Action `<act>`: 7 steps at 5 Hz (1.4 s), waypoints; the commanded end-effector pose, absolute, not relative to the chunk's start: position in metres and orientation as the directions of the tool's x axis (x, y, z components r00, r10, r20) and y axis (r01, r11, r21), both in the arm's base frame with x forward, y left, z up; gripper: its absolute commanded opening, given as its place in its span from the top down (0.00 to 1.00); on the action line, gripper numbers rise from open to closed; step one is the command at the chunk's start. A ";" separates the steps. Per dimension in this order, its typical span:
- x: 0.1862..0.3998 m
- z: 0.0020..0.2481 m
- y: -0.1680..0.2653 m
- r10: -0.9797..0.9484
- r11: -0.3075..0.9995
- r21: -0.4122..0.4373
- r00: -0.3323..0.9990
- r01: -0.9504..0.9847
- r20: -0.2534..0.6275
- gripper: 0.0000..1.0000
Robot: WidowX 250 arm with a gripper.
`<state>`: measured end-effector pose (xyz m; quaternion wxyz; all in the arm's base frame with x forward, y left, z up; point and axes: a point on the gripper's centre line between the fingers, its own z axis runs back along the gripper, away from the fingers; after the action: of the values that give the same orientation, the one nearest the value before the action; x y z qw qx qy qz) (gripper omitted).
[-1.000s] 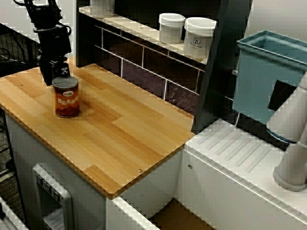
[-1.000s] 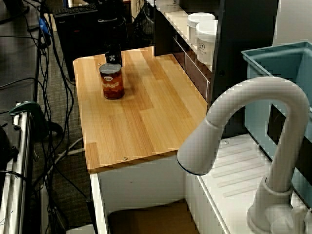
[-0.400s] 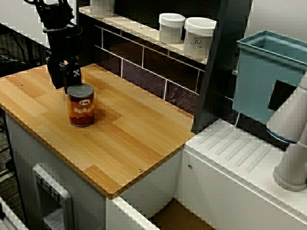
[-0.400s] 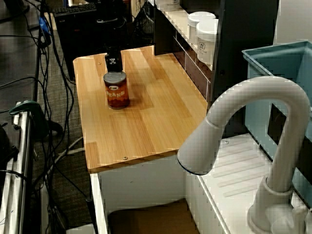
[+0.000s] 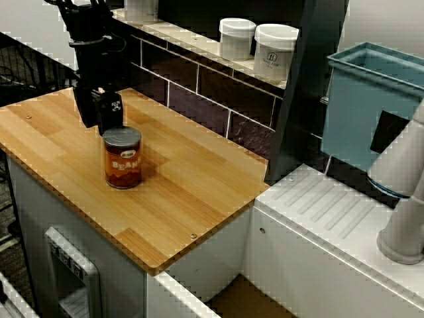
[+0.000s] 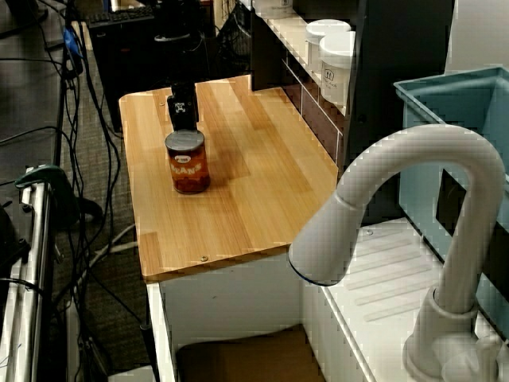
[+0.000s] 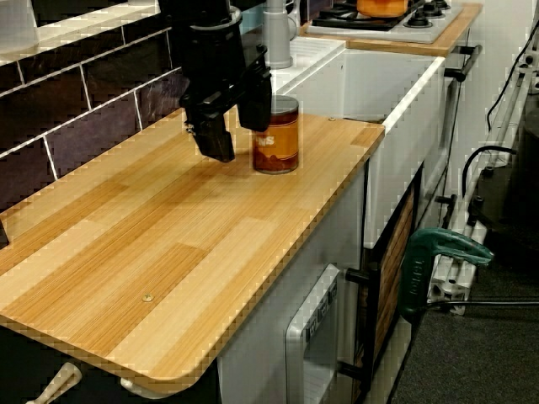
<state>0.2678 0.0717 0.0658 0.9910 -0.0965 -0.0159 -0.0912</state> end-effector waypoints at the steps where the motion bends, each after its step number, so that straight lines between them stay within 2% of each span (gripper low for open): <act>1: 0.243 0.083 0.038 -0.205 0.963 -0.163 0.976 0.214 0.074 0.00; 4: 0.227 0.083 0.011 -0.248 0.950 -0.176 0.965 0.259 0.083 0.00; 5: 0.228 0.085 0.013 -0.298 0.936 -0.164 0.950 0.311 0.096 0.00; 7: 0.238 0.105 0.019 -0.483 0.854 -0.147 0.866 0.499 0.130 0.00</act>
<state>0.2555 0.0191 0.0832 0.9637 -0.1051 -0.0120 -0.2453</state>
